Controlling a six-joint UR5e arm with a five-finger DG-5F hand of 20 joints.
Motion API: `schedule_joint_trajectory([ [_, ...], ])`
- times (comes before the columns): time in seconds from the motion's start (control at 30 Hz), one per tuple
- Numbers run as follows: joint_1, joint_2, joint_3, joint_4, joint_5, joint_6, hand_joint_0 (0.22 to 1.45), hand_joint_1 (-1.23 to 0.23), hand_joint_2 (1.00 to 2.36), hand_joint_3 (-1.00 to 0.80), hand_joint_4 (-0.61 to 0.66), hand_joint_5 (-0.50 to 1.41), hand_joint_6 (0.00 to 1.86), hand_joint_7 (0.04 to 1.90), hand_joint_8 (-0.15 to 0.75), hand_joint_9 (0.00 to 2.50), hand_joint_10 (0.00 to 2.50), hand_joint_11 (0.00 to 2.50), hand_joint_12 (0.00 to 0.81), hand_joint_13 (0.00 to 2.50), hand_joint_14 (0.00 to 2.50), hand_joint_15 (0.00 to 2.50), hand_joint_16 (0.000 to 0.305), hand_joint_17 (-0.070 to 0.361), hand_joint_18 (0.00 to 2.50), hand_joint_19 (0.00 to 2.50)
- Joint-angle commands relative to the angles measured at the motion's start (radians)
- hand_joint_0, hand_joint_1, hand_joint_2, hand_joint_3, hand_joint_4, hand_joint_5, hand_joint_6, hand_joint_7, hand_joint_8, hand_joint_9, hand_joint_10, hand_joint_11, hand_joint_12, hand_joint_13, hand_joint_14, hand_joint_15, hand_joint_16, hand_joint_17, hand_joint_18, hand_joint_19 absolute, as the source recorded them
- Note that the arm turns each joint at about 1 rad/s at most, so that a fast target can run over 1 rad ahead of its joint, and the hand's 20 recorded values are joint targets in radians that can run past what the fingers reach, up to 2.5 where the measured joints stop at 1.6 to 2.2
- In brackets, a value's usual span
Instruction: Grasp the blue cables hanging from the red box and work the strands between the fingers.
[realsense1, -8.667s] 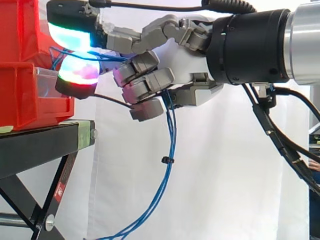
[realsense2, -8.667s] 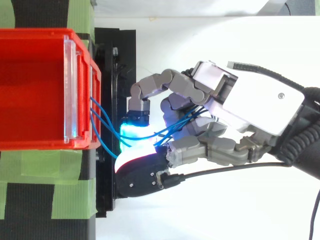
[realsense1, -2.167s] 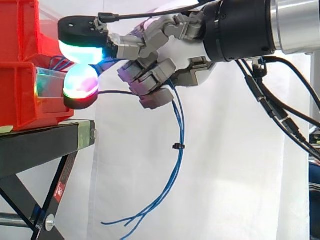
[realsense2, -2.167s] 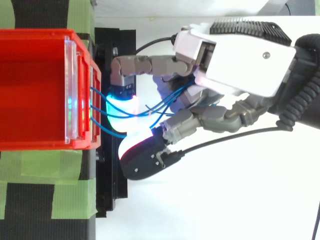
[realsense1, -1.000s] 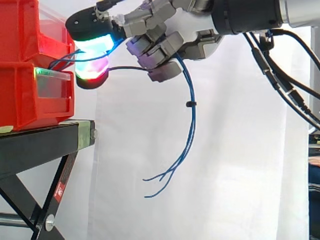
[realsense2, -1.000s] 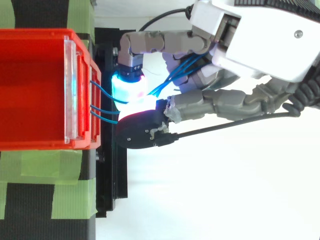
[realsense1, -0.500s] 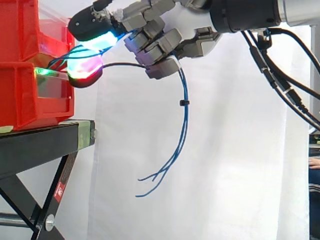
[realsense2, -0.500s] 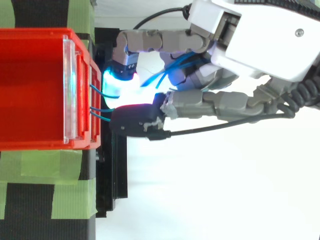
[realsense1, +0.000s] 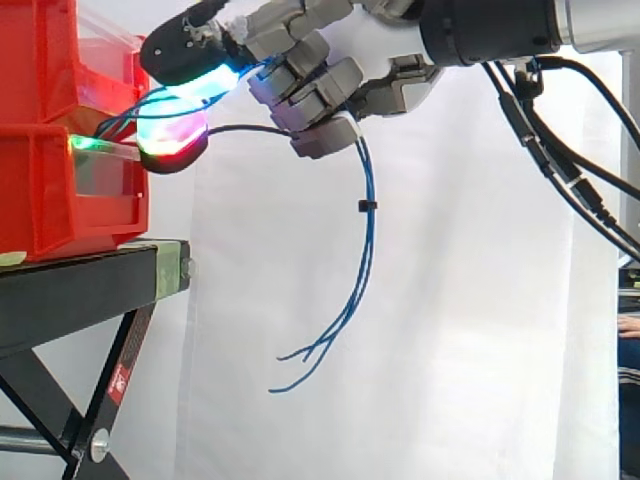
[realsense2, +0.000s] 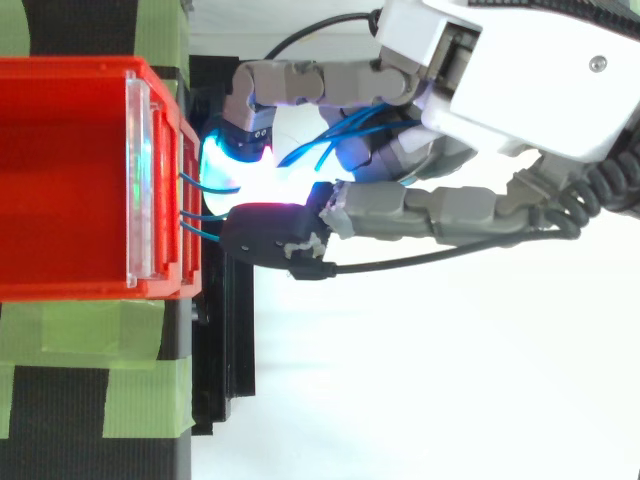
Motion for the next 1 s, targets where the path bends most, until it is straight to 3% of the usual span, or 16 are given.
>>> schedule_joint_trajectory([
  [0.0,0.0,0.0,0.0,0.0,-0.002,0.0,0.7,-0.75,1.74,-0.14,0.25,0.6,0.01,1.49,0.35,0.91,2.5,1.99,0.431,1.02,2.5,1.29,0.063,0.142,1.39,1.65],
  [0.03,0.0,0.0,0.0,0.0,-0.002,0.0,0.9,-0.76,1.41,0.03,0.18,0.49,0.26,1.45,0.35,0.91,2.5,1.99,0.431,1.02,2.5,1.29,0.063,0.142,1.39,1.65],
  [0.1,0.0,0.0,0.0,0.0,-0.002,0.0,1.25,-0.75,1.0,0.22,0.11,0.45,0.49,1.45,0.35,0.91,2.5,1.99,0.431,1.02,2.5,1.29,0.063,0.142,1.39,1.65],
  [0.17,-0.002,0.0,0.0,0.0,-0.002,0.002,1.34,-0.72,1.0,0.26,0.08,0.49,0.65,1.43,0.35,0.91,2.5,1.99,0.431,1.02,2.5,1.29,0.063,0.142,1.39,1.65],
  [0.2,-0.002,0.0,0.0,0.0,-0.002,0.002,1.36,-0.71,1.0,0.28,0.1,0.59,0.48,1.54,0.35,0.91,2.5,1.99,0.431,1.02,2.5,1.29,0.063,0.142,1.39,1.65],
  [0.27,0.0,0.0,0.0,0.0,-0.002,0.002,1.21,-0.7,1.2,0.26,0.18,0.75,0.07,1.69,0.35,0.91,2.5,1.99,0.431,1.02,2.5,1.29,0.063,0.142,1.39,1.65],
  [0.37,-0.002,0.0,0.0,-0.002,-0.002,0.002,0.85,-0.53,1.7,-0.07,0.33,0.71,0.02,1.41,0.35,0.91,2.5,1.99,0.431,1.02,2.5,1.29,0.063,0.142,1.39,1.65],
  [0.4,0.0,-0.001,0.0,-0.002,-0.002,0.002,0.69,-0.39,2.0,-0.28,0.4,0.68,0.02,1.26,0.35,0.91,2.5,1.99,0.431,1.02,2.5,1.29,0.063,0.142,1.39,1.65],
  [0.47,0.0,0.0,0.0,-0.002,-0.002,0.002,0.65,-0.35,2.04,-0.33,0.44,0.66,0.02,1.21,0.35,0.91,2.5,1.99,0.431,1.02,2.5,1.29,0.063,0.142,1.39,1.65],
  [0.5,-0.002,0.0,0.0,-0.002,-0.002,0.002,0.74,-0.46,1.8,-0.19,0.43,0.64,0.02,1.18,0.35,0.91,2.5,1.99,0.431,1.02,2.5,1.29,0.063,0.142,1.39,1.65],
  [0.53,0.0,0.0,0.0,-0.002,-0.002,0.002,1.03,-0.63,1.3,0.17,0.38,0.64,0.02,1.21,0.35,0.91,2.5,1.99,0.431,1.02,2.5,1.29,0.063,0.142,1.39,1.65],
  [0.67,-0.002,-0.001,0.0,0.0,-0.002,0.002,1.25,-0.68,1.13,0.31,0.34,0.73,0.02,1.42,0.35,0.91,2.5,1.99,0.431,1.02,2.5,1.29,0.063,0.142,1.39,1.65],
  [0.77,-0.002,-0.001,0.0,0.0,-0.002,0.002,1.12,-0.67,1.34,0.22,0.3,0.75,0.02,1.53,0.35,0.91,2.5,1.99,0.431,1.02,2.5,1.29,0.063,0.142,1.39,1.65],
  [0.83,0.0,-0.001,0.0,-0.002,-0.002,0.002,0.8,-0.59,1.8,-0.07,0.31,0.69,0.01,1.54,0.35,0.91,2.5,1.99,0.431,1.02,2.5,1.29,0.063,0.142,1.39,1.65],
  [0.9,-0.002,0.0,0.0,0.0,0.0,0.002,0.69,-0.56,1.96,-0.19,0.33,0.67,0.01,1.54,0.35,0.91,2.5,1.99,0.431,1.02,2.5,1.29,0.063,0.142,1.39,1.65],
  [0.97,0.0,0.0,0.0,-0.002,-0.002,0.002,0.66,-0.59,1.96,-0.21,0.29,0.62,0.0,1.58,0.35,0.91,2.5,1.99,0.431,1.02,2.5,1.29,0.063,0.142,1.39,1.65],
])
